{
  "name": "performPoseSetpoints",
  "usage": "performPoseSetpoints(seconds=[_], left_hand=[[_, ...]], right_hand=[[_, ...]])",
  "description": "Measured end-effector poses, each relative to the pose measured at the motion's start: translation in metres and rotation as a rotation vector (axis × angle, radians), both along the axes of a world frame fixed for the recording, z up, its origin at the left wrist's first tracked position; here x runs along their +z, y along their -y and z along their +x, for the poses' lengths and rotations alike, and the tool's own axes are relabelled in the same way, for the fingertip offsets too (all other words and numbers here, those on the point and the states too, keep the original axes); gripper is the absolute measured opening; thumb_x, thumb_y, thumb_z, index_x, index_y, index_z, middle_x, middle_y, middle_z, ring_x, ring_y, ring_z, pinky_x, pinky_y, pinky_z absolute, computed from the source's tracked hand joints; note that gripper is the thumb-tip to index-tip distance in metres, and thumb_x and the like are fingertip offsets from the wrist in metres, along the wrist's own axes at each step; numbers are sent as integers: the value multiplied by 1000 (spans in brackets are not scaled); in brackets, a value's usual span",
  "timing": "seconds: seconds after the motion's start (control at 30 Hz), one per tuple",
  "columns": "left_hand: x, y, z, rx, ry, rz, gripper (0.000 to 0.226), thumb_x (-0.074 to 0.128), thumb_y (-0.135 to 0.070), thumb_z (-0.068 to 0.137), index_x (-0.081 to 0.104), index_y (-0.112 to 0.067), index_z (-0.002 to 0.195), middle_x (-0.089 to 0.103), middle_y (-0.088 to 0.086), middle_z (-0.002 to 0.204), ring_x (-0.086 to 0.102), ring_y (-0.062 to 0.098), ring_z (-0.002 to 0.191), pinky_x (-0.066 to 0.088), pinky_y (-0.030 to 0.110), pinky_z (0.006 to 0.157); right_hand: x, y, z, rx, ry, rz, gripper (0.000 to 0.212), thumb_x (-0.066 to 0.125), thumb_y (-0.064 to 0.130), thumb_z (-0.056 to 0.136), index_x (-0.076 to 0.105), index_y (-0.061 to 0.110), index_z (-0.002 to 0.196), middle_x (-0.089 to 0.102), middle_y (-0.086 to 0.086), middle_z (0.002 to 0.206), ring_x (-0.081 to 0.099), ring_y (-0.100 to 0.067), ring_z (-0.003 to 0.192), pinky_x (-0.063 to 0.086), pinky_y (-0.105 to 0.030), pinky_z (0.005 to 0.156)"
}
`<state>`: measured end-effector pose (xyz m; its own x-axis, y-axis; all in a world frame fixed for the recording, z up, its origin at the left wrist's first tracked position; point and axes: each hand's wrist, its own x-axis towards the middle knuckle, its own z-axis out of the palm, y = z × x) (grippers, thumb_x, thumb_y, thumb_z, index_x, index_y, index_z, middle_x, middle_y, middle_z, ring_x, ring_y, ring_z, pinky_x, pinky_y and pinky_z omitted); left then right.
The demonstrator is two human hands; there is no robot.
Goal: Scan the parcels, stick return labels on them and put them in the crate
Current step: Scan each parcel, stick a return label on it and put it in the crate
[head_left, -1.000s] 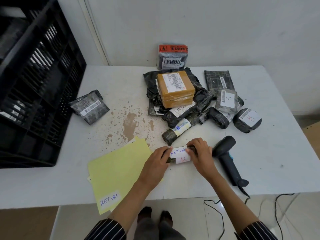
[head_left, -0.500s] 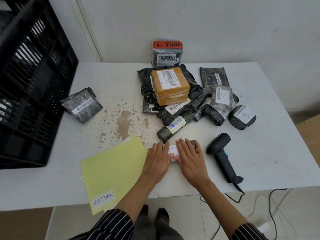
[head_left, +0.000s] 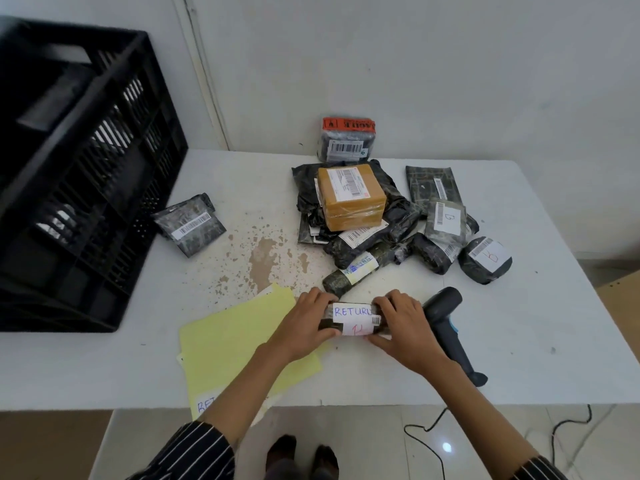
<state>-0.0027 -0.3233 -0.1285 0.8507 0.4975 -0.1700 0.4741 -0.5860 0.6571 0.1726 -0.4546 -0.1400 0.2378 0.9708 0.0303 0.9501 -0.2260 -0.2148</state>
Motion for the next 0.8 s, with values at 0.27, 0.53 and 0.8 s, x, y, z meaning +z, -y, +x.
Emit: performPoseSetpoints(seconds=[0.27, 0.53, 0.8], left_hand=[[91, -50, -61, 238, 361, -100, 70, 80, -12, 71, 45, -31, 129, 48, -5, 122, 51, 1, 110, 42, 11, 94], [174, -86, -113, 785, 776, -322, 57, 71, -18, 80, 38, -23, 127, 56, -4, 111, 63, 8, 95, 56, 24, 77], [231, -193, -162, 853, 812, -222, 66, 78, -11, 73, 39, -25, 124, 63, -2, 95, 67, 5, 75, 52, 17, 70]], right_hand=[[91, -39, -44, 0, -611, 55, 39, 72, 38, 79, 44, 28, 105, 58, 13, 96, 54, 1, 76, 40, -14, 64], [145, -133, -138, -14, -918, 380, 37, 74, 39, 76, 44, 31, 97, 59, 2, 89, 57, -13, 72, 50, -35, 64], [189, -256, -229, 61, -1066, 514, 37, 68, 27, 83, 43, 24, 111, 58, 8, 104, 60, -1, 86, 50, -19, 73]])
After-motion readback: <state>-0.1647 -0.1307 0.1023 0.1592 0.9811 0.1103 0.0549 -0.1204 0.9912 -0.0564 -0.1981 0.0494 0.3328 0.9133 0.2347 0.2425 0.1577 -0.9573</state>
